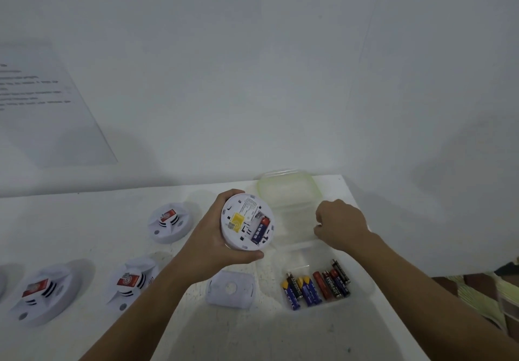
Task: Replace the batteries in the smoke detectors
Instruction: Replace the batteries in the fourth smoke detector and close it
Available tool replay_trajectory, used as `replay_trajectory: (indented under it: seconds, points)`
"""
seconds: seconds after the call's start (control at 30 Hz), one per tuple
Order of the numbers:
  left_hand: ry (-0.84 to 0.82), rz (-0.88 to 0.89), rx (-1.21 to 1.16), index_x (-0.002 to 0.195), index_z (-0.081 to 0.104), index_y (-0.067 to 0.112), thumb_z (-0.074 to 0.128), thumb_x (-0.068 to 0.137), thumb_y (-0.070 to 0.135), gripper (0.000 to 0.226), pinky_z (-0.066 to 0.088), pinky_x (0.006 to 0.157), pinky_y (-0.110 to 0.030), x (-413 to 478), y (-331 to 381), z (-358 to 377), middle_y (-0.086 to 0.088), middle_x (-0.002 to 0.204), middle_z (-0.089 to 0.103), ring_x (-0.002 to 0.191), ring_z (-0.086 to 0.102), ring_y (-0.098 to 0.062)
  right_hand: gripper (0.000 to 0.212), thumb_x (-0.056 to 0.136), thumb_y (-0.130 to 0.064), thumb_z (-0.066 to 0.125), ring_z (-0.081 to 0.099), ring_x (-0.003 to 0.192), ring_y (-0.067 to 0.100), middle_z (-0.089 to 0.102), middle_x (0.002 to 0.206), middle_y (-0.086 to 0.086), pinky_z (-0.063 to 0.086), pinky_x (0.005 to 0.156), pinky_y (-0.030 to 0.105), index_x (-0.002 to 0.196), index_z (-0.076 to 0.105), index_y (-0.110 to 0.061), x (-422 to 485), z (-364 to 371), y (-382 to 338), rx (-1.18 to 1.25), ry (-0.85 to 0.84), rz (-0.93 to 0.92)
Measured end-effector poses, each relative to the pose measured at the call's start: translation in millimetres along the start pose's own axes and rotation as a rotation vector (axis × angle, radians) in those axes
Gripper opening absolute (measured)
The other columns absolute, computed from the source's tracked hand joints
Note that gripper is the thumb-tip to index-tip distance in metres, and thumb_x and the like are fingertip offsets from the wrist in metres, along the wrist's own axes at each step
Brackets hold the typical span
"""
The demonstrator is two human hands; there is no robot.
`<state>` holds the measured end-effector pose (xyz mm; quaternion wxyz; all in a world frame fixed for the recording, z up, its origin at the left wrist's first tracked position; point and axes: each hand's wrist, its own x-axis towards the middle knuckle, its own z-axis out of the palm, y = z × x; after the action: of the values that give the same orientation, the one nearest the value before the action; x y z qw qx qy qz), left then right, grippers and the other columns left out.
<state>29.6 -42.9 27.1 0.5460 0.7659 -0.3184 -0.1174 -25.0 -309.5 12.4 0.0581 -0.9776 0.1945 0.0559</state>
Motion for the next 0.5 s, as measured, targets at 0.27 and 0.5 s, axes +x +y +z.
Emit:
replay_trajectory:
  seconds: [0.27,0.5]
  points:
    - [0.002,0.003,-0.009,0.137,0.045,0.025,0.097,0.059,0.009,0.094,0.056,0.090,-0.021,12,-11,0,0.017,0.124,0.061,0.121,0.059,-0.010,0.024,0.085,-0.014,0.065,0.045,0.059,0.012,0.048,0.081,-0.001,0.037,0.054,0.023,0.078,0.042,-0.018,19,6,-13,-0.098,-0.066,0.000]
    - [0.022,-0.011,0.012,0.133,0.045,0.031,0.097,0.059,0.011,0.093,0.054,0.084,-0.012,17,-13,-6,0.027,0.120,0.060,0.118,0.058,-0.001,0.008,0.085,-0.021,0.076,0.070,0.073,0.013,0.073,0.086,-0.002,0.053,0.064,0.018,0.087,0.068,-0.022,22,13,-7,0.492,-0.045,-0.067]
